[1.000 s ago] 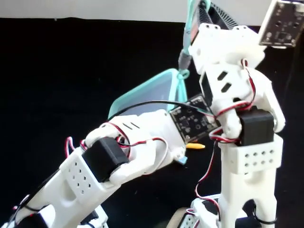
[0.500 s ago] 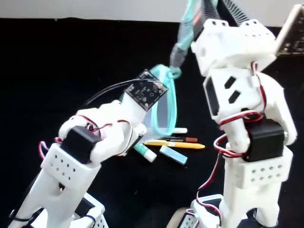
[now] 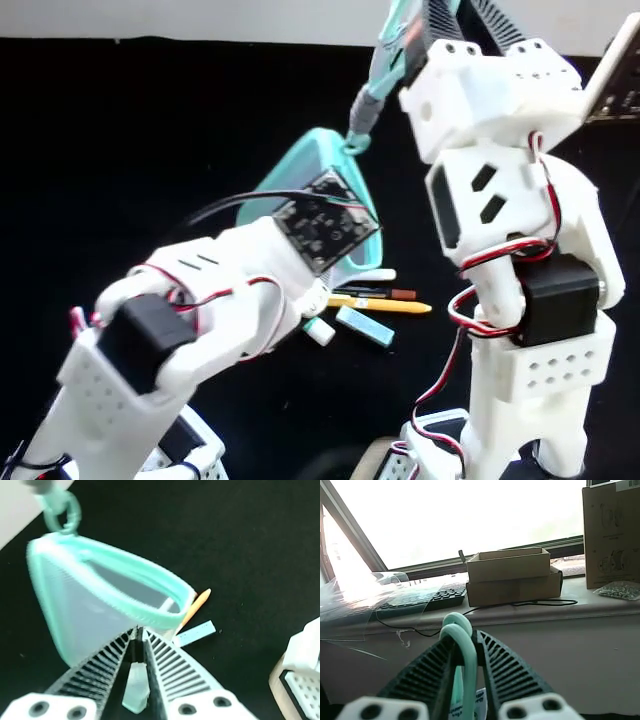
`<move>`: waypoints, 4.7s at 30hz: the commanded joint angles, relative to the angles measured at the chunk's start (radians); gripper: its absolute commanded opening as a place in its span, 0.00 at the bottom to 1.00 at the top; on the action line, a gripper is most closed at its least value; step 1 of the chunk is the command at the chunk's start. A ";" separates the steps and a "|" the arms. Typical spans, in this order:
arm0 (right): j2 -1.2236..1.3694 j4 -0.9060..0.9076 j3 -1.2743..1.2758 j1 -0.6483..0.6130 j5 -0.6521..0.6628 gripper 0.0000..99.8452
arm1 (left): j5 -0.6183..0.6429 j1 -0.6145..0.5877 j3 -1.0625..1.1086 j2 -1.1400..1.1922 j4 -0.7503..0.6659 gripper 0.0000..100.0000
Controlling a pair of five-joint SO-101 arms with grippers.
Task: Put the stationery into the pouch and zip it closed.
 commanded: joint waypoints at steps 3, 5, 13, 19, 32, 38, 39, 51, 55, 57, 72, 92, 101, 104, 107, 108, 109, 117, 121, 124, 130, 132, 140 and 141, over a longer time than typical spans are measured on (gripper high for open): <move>-0.002 -0.004 -0.045 -0.016 0.005 0.01 | 0.003 -0.117 -0.007 -0.015 0.000 0.01; -0.002 -0.004 -0.045 -0.021 0.005 0.01 | 0.003 -0.162 -0.007 -0.010 0.000 0.01; -0.002 -0.004 -0.045 -0.036 0.005 0.01 | 0.219 -0.226 -0.008 -0.008 -0.006 0.28; -0.001 -0.005 -0.045 -0.033 0.005 0.01 | 0.276 -0.226 -0.001 -0.007 -0.178 0.23; 0.001 -0.005 -0.045 -0.027 0.008 0.01 | 0.287 -0.156 -0.019 0.124 -0.157 0.23; 0.001 -0.005 -0.045 -0.002 0.008 0.01 | 0.212 -0.317 0.062 0.036 -0.080 0.23; 0.001 -0.005 -0.045 -0.002 0.006 0.01 | 0.180 -0.346 0.068 0.010 -0.077 0.23; -0.001 -0.005 -0.047 0.051 0.006 0.01 | 0.144 -0.452 0.077 -0.119 -0.012 0.23; -0.001 -0.005 -0.047 0.056 0.006 0.01 | 0.144 -0.453 0.077 -0.119 0.009 0.23; -0.007 -0.005 -0.047 0.064 0.006 0.01 | 0.141 -0.458 0.070 -0.119 0.015 0.23; -0.012 0.002 -0.038 0.130 0.005 0.01 | -0.012 -0.608 0.015 -0.117 0.000 0.00; -0.015 0.476 -0.038 0.124 0.044 0.01 | -0.264 -0.608 0.094 -0.117 -0.057 0.01; -0.013 0.822 -0.045 0.002 0.242 0.01 | -0.275 -0.622 0.309 -0.124 -0.054 0.01; -0.012 0.809 -0.117 -0.031 0.229 0.01 | -0.275 -0.700 0.315 -0.127 -0.057 0.02; -0.012 0.799 -0.245 -0.038 0.218 0.01 | -0.272 -0.831 0.306 -0.128 -0.051 0.09; -0.007 0.789 -0.292 -0.038 0.216 0.01 | -0.272 -0.872 0.306 -0.128 -0.051 0.12; -0.002 0.782 -0.340 -0.038 0.216 0.01 | -0.272 -0.909 0.308 -0.128 -0.049 0.15; 0.001 0.753 -0.493 -0.036 0.216 0.01 | -0.273 -1.010 0.308 -0.128 0.017 0.21; 0.001 0.753 -0.490 -0.033 0.216 0.01 | -0.273 -1.012 0.300 -0.130 0.021 0.21; 0.001 0.754 -0.487 -0.033 0.216 0.01 | -0.270 -1.010 0.229 -0.130 0.029 0.21; 0.001 0.745 -0.397 -0.033 0.216 0.01 | -0.267 -0.951 0.047 -0.127 0.146 0.21; 0.001 0.745 -0.360 -0.033 0.215 0.01 | -0.267 -0.891 0.001 -0.127 0.201 0.21; 0.001 0.674 -0.271 -0.038 0.146 0.01 | -0.132 -0.760 -0.008 -0.120 0.219 0.21; 0.001 0.662 -0.263 -0.038 0.146 0.01 | -0.130 -0.762 0.004 -0.120 0.218 0.21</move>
